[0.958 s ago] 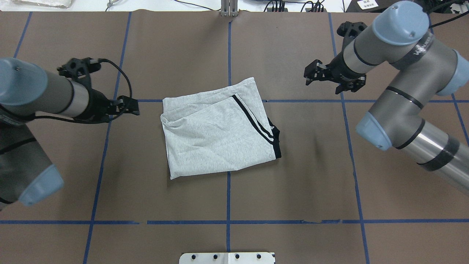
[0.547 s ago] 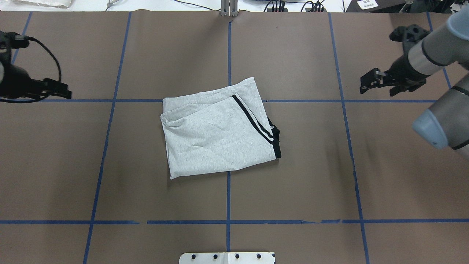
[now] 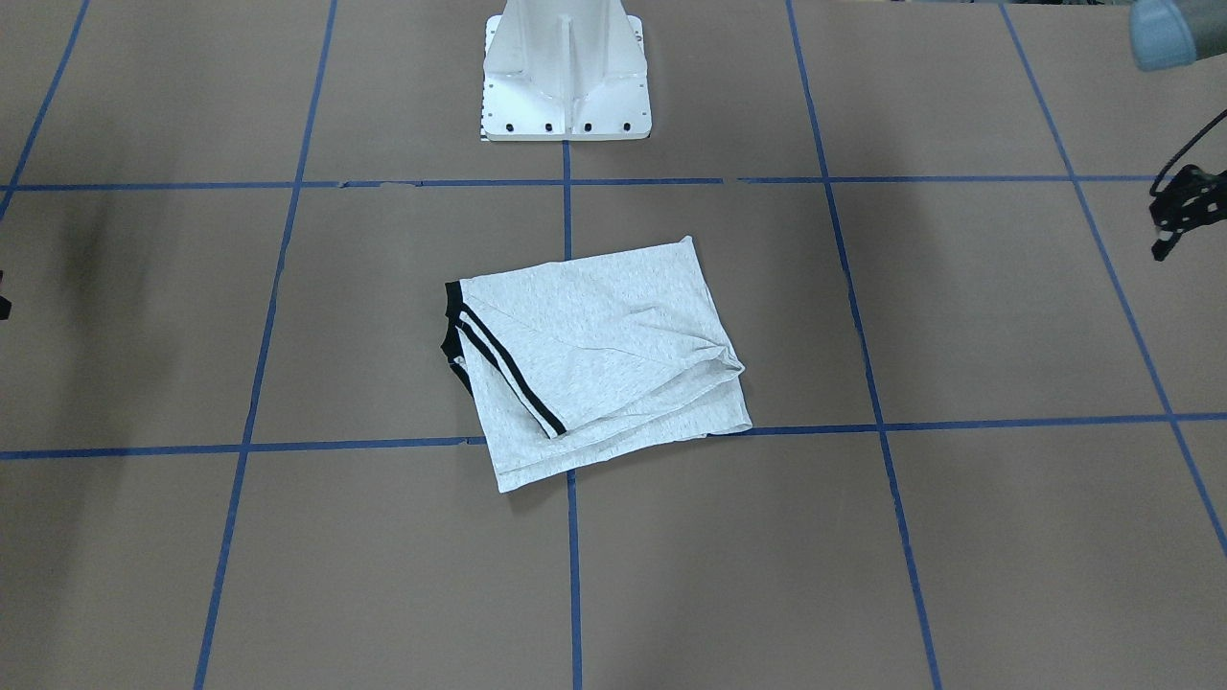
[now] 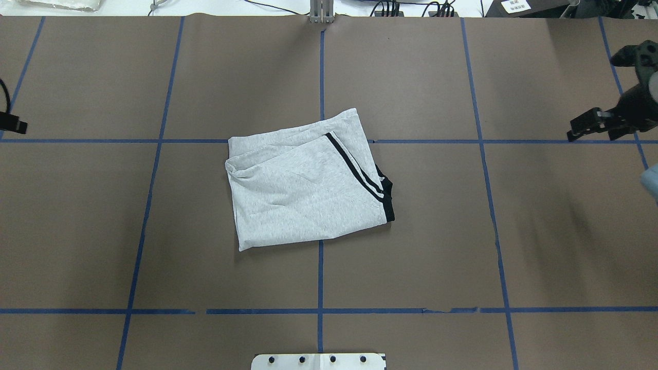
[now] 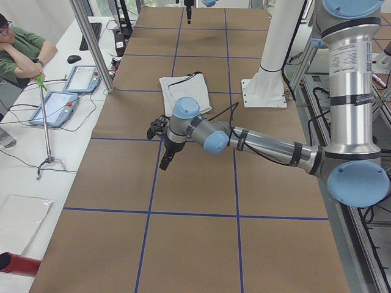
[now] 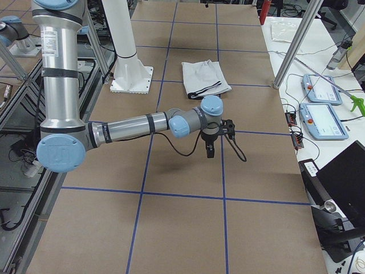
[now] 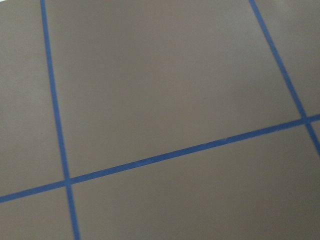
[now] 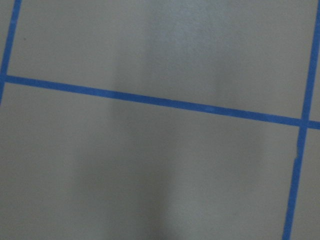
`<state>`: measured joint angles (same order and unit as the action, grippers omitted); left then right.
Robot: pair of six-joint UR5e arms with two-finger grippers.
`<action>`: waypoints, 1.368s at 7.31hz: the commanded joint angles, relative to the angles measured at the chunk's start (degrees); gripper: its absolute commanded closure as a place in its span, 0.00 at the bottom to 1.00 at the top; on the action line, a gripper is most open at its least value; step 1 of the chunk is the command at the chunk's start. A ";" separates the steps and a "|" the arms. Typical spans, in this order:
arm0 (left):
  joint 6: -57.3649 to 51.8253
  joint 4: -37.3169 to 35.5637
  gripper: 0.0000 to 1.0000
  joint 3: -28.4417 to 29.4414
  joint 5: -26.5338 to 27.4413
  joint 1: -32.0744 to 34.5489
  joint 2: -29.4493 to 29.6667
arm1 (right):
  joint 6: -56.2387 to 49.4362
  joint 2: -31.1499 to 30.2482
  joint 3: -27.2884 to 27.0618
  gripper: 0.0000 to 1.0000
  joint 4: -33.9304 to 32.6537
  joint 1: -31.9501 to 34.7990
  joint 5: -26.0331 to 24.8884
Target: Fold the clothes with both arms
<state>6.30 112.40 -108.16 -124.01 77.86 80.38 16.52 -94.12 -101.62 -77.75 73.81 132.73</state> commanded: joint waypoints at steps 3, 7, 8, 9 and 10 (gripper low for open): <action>-6.39 0.37 0.00 7.24 -4.31 4.92 -0.32 | -2.97 0.79 3.53 0.00 0.23 2.75 2.45; -5.87 -9.12 0.00 6.03 -7.46 6.60 -0.14 | -2.28 -0.88 3.63 0.00 -0.29 4.84 3.75; -5.95 -11.13 0.00 5.94 -7.56 6.87 -0.14 | -2.36 -1.32 3.62 0.00 -0.55 6.51 6.29; -6.39 -13.06 0.00 6.38 -7.56 8.26 -0.05 | -2.89 -2.72 3.54 0.00 -0.47 8.00 7.01; -6.48 -13.08 0.00 6.56 -7.56 9.14 -0.14 | -3.33 -4.04 3.45 0.00 -0.38 9.24 6.32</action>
<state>0.04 100.35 -101.87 -131.50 85.79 80.28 13.72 -96.54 -98.08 -78.20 81.29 138.98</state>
